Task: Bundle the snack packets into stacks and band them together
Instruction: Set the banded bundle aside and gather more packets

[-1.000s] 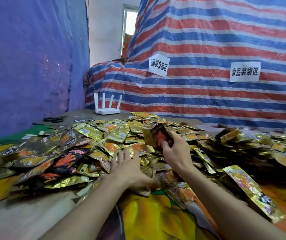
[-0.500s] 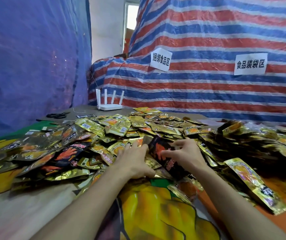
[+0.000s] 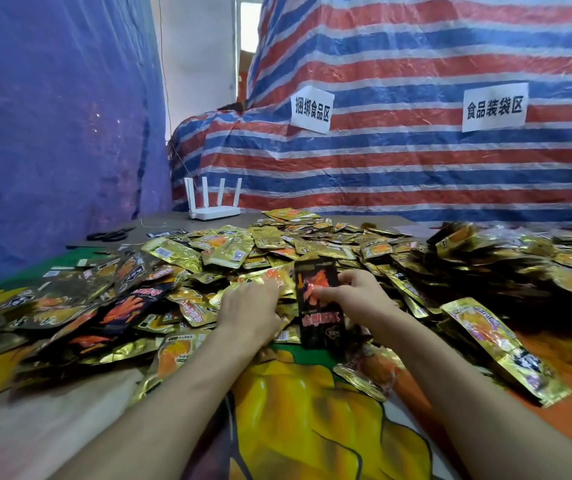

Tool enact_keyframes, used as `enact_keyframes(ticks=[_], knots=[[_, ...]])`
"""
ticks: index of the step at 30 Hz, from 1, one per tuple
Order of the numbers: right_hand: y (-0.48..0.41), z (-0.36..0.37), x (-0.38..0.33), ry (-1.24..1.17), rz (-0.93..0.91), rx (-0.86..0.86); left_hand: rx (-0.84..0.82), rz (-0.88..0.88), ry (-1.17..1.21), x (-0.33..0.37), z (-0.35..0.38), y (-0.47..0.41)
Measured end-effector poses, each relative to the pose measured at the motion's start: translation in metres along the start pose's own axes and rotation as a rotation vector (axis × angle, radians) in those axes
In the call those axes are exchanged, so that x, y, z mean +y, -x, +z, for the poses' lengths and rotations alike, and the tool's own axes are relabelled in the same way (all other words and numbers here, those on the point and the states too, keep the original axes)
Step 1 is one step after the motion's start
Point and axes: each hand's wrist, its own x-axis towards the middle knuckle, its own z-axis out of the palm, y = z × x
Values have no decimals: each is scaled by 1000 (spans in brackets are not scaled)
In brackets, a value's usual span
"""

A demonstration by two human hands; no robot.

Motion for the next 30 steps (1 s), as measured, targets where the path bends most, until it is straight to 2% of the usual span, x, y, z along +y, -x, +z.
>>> enact_keyframes(ticks=[2, 6, 7, 8, 9, 11, 13, 17, 20, 22, 24, 27, 30], knots=[[-1, -1, 1, -103, 24, 86, 71, -27, 59, -5, -1, -1], [-5, -1, 2, -175, 22, 280, 458, -19, 231, -12, 0, -3], [-6, -1, 2, -165, 23, 311, 498, -19, 229, -11, 1, -5], [-7, -1, 3, -141, 20, 330, 454, -32, 205, -12, 3, -7], [-7, 0, 3, -117, 16, 339, 330, -57, 183, -12, 7, -8], [-6, 2, 2, -85, 5, 336, -68, -96, 130, -13, 18, -9], [-5, 4, 3, -48, 2, 322, -338, -73, 99, -16, 23, -9], [-5, 8, 2, 2, 0, 257, -519, 9, 124, -20, 11, -12], [-2, 10, -1, -145, 66, 161, -671, 54, 141, -22, -3, -12], [-2, 12, -3, -318, 115, 72, -680, 71, 167, -24, -5, -11], [-3, 14, -4, -482, 153, 35, -588, 95, 161, -24, -2, -9], [-6, 17, -5, -573, 180, 58, -373, 83, 167, -18, 4, -9], [-8, 16, -7, -688, 231, 71, -354, 61, 150, -17, 4, -8]])
